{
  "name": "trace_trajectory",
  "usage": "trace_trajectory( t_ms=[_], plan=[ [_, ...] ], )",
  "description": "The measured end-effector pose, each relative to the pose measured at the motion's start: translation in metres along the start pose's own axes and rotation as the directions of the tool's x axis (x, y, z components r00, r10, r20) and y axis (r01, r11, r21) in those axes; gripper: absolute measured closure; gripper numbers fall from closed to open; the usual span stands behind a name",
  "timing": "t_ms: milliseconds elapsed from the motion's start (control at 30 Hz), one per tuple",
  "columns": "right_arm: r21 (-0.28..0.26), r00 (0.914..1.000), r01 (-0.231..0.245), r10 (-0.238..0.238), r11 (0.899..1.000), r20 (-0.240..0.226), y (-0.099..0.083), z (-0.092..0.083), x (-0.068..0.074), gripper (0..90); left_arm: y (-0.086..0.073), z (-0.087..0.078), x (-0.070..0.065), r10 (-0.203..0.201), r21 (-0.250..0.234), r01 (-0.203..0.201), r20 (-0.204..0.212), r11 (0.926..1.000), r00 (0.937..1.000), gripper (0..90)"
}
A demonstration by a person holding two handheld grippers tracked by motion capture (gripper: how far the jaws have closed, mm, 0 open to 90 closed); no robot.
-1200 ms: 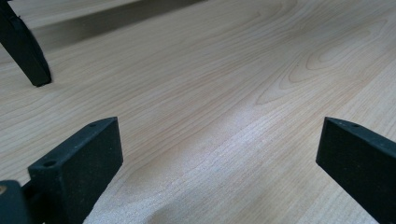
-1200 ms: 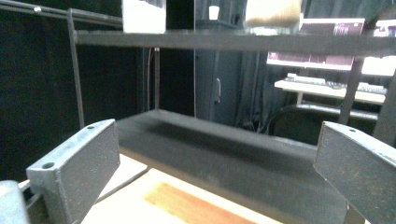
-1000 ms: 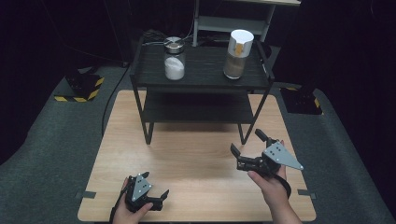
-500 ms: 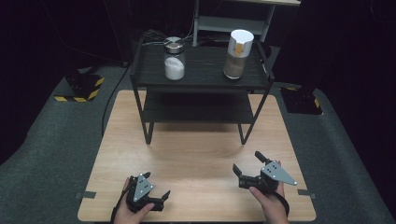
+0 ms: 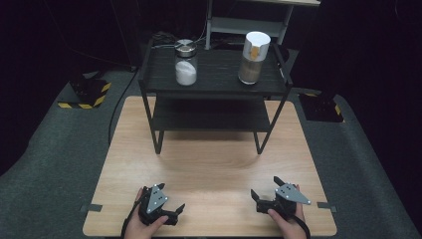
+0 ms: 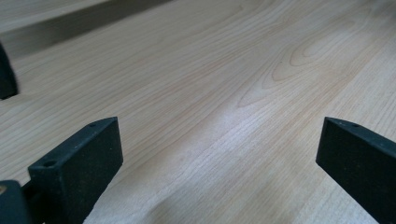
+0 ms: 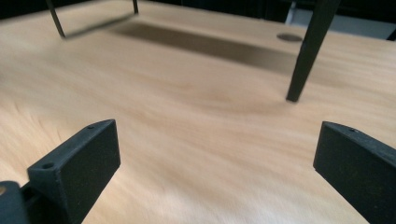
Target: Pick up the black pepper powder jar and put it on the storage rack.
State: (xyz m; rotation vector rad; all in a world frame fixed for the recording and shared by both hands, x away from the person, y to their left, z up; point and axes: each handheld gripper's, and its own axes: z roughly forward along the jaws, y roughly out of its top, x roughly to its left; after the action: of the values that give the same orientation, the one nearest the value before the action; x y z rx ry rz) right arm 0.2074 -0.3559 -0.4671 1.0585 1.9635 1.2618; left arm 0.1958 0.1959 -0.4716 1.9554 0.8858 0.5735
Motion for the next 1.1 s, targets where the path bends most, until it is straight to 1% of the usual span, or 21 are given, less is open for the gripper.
trace_trajectory(
  t_ms=[33,133,167,200,267,300,367,400,433,533,667,767,833,867,1100],
  plan=[
    [0.037,0.9997,0.023,-0.023,0.999,-0.001,0.002,-0.002,0.000,0.5,0.003,0.003,-0.001,0.011,0.008,-0.011,0.003,0.9999,0.9999,0.8],
    [0.107,0.9999,0.016,-0.015,0.994,-0.006,0.007,-0.001,-0.002,0.6,0.006,0.006,-0.003,0.034,0.015,-0.034,0.009,0.9993,0.9994,0.8],
    [0.123,0.9999,0.014,-0.014,0.992,-0.004,0.008,0.000,-0.002,0.6,0.006,0.006,-0.003,0.034,0.015,-0.034,0.009,0.9993,0.9994,0.8],
    [0.137,0.9999,0.014,-0.014,0.990,-0.006,0.008,0.000,-0.003,0.7,0.007,0.008,-0.005,0.046,0.018,-0.046,0.015,0.9988,0.9988,0.8],
    [0.164,0.9997,0.025,-0.025,0.986,-0.001,0.010,0.002,-0.001,0.7,0.009,0.009,-0.006,0.055,0.020,-0.055,0.019,0.9983,0.9983,0.9],
    [0.164,0.9997,0.025,-0.025,0.986,-0.001,0.010,0.002,-0.001,0.7,0.009,0.009,-0.006,0.055,0.020,-0.055,0.019,0.9983,0.9983,0.9],
    [0.179,0.9991,0.041,-0.043,0.983,0.005,0.011,0.002,0.001,0.7,0.009,0.010,-0.007,0.075,0.021,-0.076,0.026,0.9969,0.9968,1.0],
    [0.179,0.9991,0.041,-0.043,0.983,0.005,0.011,0.002,0.001,0.7,0.009,0.010,-0.007,0.075,0.021,-0.076,0.026,0.9969,0.9968,1.0],
    [0.194,0.9987,0.046,-0.049,0.980,0.012,0.013,0.003,0.003,0.7,0.009,0.009,-0.007,0.079,0.020,-0.080,0.032,0.9966,0.9964,1.0],
    [0.203,0.9977,0.060,-0.065,0.977,0.019,0.015,0.005,0.006,0.7,0.009,0.009,-0.007,0.080,0.020,-0.080,0.035,0.9966,0.9962,1.0],
    [0.215,0.9973,0.068,-0.073,0.974,0.014,0.017,0.008,0.009,0.8,0.008,0.007,-0.007,0.088,0.021,-0.089,0.042,0.9958,0.9953,1.0],
    [0.218,0.9972,0.070,-0.074,0.973,0.011,0.018,0.009,0.010,0.8,0.008,0.006,-0.008,0.087,0.023,-0.088,0.041,0.9958,0.9954,1.0],
    [0.224,0.9965,0.081,-0.084,0.971,0.004,0.020,0.011,0.010,0.8,0.009,0.007,-0.008,0.093,0.028,-0.094,0.040,0.9952,0.9949,1.0],
    [0.226,0.9965,0.081,-0.084,0.971,0.002,0.020,0.012,0.010,0.8,0.010,0.008,-0.009,0.095,0.037,-0.096,0.038,0.9947,0.9947,1.0],
    [0.227,0.9982,0.060,-0.059,0.972,-0.010,0.021,0.011,0.005,0.8,0.012,0.010,-0.011,0.102,0.041,-0.103,0.034,0.9938,0.9942,1.0]
  ],
)
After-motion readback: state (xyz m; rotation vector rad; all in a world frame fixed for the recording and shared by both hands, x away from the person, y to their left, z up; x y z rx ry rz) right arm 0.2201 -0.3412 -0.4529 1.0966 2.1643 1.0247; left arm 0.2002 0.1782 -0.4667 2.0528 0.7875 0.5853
